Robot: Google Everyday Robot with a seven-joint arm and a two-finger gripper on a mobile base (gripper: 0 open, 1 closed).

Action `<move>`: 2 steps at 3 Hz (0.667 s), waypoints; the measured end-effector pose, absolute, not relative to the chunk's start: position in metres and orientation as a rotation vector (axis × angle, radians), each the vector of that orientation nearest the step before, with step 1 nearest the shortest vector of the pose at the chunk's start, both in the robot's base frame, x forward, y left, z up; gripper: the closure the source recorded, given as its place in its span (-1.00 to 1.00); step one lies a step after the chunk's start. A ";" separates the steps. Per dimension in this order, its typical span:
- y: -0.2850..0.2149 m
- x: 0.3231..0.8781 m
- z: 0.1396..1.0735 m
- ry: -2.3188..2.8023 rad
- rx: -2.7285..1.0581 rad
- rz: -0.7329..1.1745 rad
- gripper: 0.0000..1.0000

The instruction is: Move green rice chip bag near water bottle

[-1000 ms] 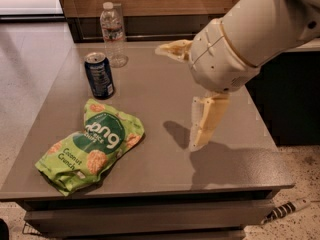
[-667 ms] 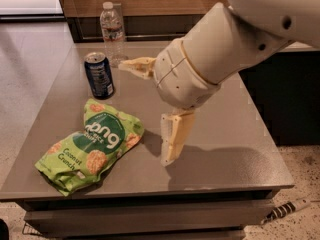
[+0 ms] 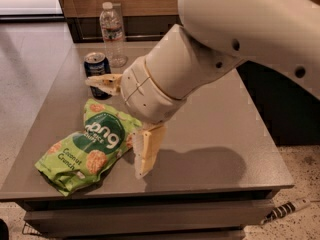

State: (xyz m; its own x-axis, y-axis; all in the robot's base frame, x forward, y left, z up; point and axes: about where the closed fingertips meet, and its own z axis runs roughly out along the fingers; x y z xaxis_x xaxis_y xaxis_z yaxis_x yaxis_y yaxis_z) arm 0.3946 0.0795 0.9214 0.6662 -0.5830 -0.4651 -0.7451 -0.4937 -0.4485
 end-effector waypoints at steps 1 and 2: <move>0.094 0.404 0.912 0.988 -2.294 0.335 -1.00; 0.125 0.421 0.894 0.916 -2.394 0.332 -1.00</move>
Offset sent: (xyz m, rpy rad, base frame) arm 0.0521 0.0836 -0.0528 -0.1680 -0.0123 0.2182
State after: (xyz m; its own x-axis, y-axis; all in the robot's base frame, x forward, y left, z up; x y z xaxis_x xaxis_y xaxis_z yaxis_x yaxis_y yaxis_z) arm 0.4215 0.1254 0.8940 0.7374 -0.5390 -0.4070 -0.6747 -0.6167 -0.4056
